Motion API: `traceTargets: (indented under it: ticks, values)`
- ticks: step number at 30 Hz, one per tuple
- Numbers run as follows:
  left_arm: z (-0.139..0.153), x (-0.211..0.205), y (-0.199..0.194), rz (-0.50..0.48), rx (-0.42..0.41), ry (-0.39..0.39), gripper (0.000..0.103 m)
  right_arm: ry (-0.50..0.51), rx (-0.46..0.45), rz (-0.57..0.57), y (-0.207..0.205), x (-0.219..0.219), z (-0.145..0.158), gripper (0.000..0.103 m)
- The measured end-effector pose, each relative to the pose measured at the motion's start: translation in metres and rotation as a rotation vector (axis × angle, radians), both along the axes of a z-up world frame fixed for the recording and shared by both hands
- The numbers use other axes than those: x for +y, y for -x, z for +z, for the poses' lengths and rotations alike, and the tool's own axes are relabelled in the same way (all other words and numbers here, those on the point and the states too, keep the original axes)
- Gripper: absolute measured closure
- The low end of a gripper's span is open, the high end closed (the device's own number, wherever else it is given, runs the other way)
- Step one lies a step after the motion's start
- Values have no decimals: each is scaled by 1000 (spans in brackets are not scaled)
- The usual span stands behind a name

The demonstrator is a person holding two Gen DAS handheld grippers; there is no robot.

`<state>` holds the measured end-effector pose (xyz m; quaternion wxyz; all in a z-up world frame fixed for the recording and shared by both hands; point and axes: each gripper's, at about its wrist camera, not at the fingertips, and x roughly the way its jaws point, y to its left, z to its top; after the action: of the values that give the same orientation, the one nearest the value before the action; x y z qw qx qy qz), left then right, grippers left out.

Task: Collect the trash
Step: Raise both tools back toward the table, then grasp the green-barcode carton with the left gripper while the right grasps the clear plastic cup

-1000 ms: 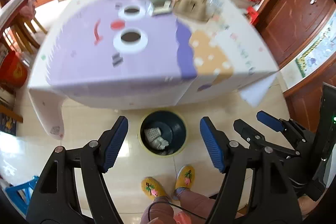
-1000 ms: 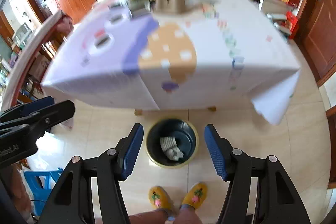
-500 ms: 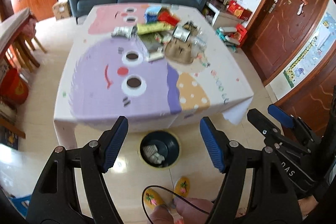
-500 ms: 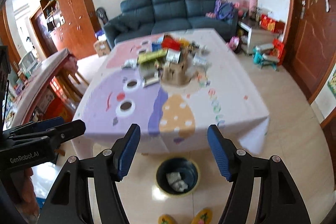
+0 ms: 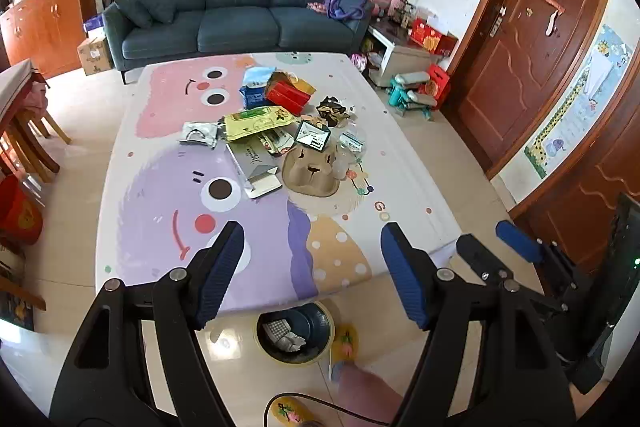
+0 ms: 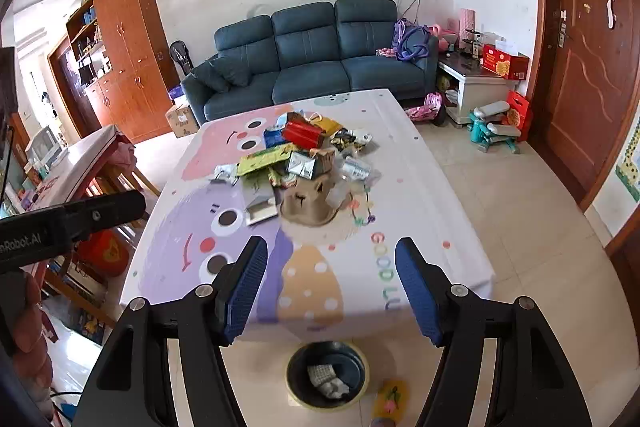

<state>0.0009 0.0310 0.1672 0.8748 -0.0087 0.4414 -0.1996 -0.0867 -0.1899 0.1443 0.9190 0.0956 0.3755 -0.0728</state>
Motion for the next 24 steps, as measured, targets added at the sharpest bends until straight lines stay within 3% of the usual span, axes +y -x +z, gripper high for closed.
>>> traceTargets:
  ticks: [9, 17, 24]
  values:
    - [-52, -52, -101, 23, 124, -38, 35, -59, 42, 43, -91, -68, -37, 35]
    - [-119, -105, -210, 85, 280, -96, 35, -73, 177, 194, -213, -123, -108, 35]
    - [-170, -120, -277, 166, 388, -121, 35, -142, 311, 278, -299, -156, -183, 35]
